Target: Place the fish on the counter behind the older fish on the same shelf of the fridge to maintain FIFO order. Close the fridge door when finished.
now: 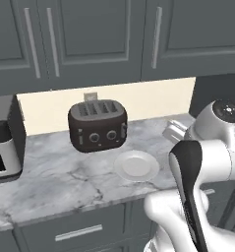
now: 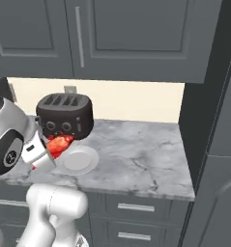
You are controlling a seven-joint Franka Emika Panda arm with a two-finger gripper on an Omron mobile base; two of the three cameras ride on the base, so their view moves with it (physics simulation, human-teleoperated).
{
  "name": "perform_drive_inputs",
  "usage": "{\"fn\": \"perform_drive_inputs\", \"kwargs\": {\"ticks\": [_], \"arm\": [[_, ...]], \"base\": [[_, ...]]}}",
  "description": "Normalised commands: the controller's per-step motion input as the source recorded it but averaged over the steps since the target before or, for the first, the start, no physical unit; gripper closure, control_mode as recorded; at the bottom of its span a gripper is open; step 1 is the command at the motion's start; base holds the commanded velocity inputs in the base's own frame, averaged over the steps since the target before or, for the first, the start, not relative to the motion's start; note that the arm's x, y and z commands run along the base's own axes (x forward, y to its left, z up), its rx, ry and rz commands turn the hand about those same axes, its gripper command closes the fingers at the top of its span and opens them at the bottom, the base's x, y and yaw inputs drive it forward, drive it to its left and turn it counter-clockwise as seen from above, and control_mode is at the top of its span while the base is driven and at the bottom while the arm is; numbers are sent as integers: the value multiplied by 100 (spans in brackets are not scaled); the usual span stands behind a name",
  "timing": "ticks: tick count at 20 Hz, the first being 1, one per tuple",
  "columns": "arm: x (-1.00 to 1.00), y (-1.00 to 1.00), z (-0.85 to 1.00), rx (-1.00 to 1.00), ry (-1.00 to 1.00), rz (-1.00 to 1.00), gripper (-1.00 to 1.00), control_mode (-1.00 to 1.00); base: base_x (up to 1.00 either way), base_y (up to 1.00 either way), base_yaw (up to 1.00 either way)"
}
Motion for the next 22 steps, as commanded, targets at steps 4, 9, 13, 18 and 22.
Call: {"fn": "perform_drive_inputs", "kwargs": {"ticks": [4, 9, 13, 18, 22], "arm": [[0, 0, 0, 0, 0, 0, 100, 100], [0, 0, 0, 0, 0, 0, 100, 100], [0, 0, 0, 0, 0, 0, 100, 100], [0, 0, 0, 0, 0, 0, 100, 100], [0, 0, 0, 0, 0, 0, 100, 100]], "base": [[-32, 24, -52], [-46, 26, -60], [-63, 44, -64], [-68, 24, -68], [-60, 11, -72]]}}
